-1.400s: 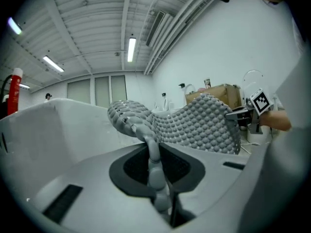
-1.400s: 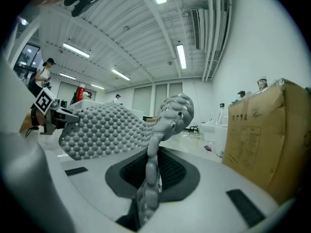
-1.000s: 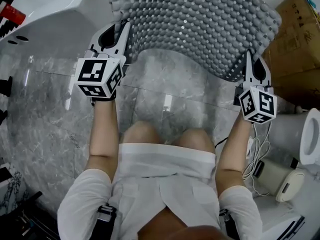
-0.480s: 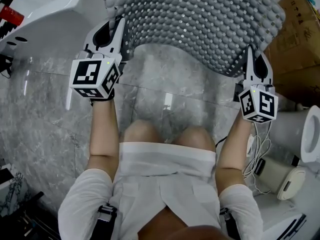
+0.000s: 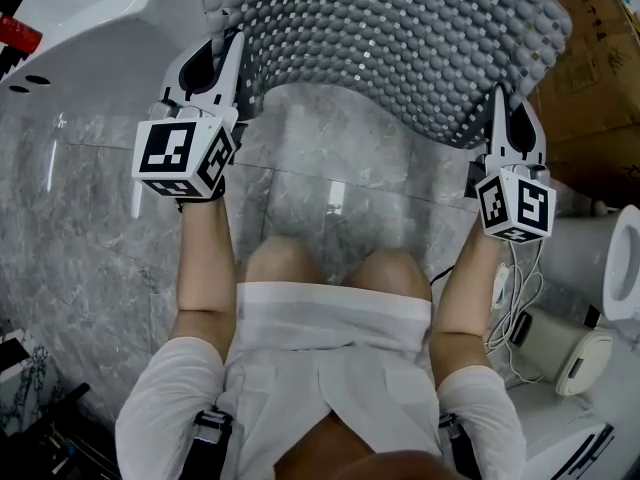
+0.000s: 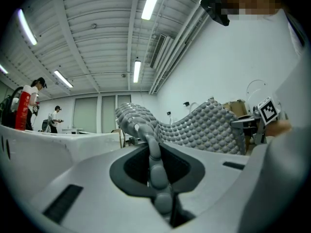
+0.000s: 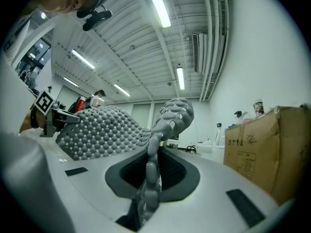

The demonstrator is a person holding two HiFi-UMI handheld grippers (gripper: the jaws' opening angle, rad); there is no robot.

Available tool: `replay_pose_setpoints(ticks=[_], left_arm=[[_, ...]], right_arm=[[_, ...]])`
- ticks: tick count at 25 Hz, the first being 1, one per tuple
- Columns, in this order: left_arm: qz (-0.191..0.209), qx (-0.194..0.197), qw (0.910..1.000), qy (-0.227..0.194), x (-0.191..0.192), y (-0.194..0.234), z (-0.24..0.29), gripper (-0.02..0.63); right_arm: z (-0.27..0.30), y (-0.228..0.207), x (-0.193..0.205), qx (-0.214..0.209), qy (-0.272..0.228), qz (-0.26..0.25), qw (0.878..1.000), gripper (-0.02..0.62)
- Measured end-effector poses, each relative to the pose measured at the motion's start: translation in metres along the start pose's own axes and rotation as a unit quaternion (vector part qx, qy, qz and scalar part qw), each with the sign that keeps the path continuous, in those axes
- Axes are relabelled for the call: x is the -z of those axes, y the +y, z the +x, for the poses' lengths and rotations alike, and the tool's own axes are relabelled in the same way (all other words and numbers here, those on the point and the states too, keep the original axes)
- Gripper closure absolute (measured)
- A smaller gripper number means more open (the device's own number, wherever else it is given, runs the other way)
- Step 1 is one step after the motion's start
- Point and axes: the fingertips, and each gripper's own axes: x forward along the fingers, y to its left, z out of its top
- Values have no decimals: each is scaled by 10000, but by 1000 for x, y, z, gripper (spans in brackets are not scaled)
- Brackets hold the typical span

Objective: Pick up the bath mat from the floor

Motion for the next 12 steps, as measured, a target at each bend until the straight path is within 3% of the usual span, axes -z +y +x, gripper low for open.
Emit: replay_pose_setpoints(ticks=[12], left_arm=[[-67, 53, 9999, -84, 1, 4, -6, 554]], right_arm=[[-1, 9, -3, -2, -19, -46, 10000, 534]])
